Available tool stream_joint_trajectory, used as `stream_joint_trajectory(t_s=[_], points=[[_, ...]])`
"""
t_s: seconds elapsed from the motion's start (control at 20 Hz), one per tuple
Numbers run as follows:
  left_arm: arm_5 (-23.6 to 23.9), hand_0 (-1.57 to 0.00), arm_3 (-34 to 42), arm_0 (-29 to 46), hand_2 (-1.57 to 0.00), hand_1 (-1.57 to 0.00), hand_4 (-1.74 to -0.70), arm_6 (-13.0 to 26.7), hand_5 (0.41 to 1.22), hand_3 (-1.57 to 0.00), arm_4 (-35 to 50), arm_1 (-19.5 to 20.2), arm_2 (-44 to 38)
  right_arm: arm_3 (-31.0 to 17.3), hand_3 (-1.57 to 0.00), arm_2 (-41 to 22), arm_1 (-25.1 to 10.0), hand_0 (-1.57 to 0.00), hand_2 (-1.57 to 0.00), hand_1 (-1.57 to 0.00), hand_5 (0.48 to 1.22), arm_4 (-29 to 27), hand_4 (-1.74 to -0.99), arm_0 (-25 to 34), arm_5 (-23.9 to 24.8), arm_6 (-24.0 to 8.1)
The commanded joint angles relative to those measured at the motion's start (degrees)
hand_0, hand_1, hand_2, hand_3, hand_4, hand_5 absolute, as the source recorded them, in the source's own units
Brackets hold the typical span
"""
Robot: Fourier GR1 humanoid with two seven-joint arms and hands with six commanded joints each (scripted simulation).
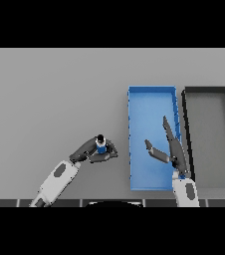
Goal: Pick up the blue pipe and place it into the blue bin.
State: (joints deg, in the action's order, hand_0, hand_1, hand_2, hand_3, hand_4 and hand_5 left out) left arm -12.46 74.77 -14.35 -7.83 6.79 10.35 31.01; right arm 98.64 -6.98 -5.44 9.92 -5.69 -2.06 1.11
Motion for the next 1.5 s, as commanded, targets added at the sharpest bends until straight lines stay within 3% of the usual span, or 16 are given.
stream_joint_trajectory(t_s=[0.0, 0.1, 0.5, 0.85, 1.2, 1.25, 1.35, 1.45], points=[[0.53, -1.22, -0.09, 0.21, -1.30, -1.28, -1.63, -1.28, 1.101, -1.22, -0.60, 0.04, 0.43, 0.38, 0.00, -0.22, 0.00, 0.00, 0.00, 0.00, 0.603, 0.20, -1.195, -0.47, -0.01, 0.04], [1.75, -1.35, 0.46, 1.30, -1.40, -1.38, -1.67, -4.32, 1.144, -1.32, -1.35, 0.22, 0.95, 0.15, 0.00, 0.35, -0.50, 0.00, 0.00, 0.00, 0.600, -0.61, -1.190, -0.07, -0.51, -0.25], [3.91, -1.53, 9.54, 0.25, -1.54, -1.54, -1.73, -3.47, 1.208, -1.46, 0.69, -1.64, 1.26, -0.85, 0.00, 0.42, -1.30, 0.00, 0.00, 0.00, 0.603, 0.50, -1.172, -0.15, -0.42, 1.57], [4.08, -1.56, 14.61, -1.90, -1.56, -1.56, -1.74, 4.55, 1.218, -1.49, 0.60, -1.73, 2.56, -0.42, 0.00, 0.11, -0.97, 0.00, 0.00, 0.00, 0.606, 1.19, -1.133, -0.42, 0.17, 3.28], [3.64, -1.57, 14.66, -1.41, -1.57, -1.57, -1.74, 4.27, 1.219, -1.49, 0.45, -0.53, 2.01, 8.60, 0.00, -5.96, 12.26, 0.00, 0.00, 0.00, 0.605, 10.53, -1.176, -22.07, 15.17, 7.89], [3.93, -1.57, 14.45, -2.27, -1.57, -1.57, -1.74, 5.18, 1.220, -1.50, 0.67, -0.96, 1.63, 10.12, 0.00, -6.61, 12.66, 0.00, 0.00, 0.00, 0.615, 9.27, -1.186, -24.14, 14.72, 10.70], [3.52, -1.57, 13.97, -2.17, -1.57, -1.57, -1.74, 5.50, 1.220, -1.50, -0.02, -0.86, 2.06, 14.73, 0.00, -6.72, 11.42, 0.00, 0.00, 0.00, 0.608, 2.97, -1.195, -25.18, 10.19, 13.06], [3.20, -1.57, 14.40, -1.86, -1.57, -1.57, -1.74, 5.49, 1.220, -1.50, -0.04, -0.95, 2.25, 19.97, 0.00, -6.73, 7.12, 0.00, 0.00, 0.00, 0.572, -1.92, -1.231, -24.50, 4.23, 11.56]])
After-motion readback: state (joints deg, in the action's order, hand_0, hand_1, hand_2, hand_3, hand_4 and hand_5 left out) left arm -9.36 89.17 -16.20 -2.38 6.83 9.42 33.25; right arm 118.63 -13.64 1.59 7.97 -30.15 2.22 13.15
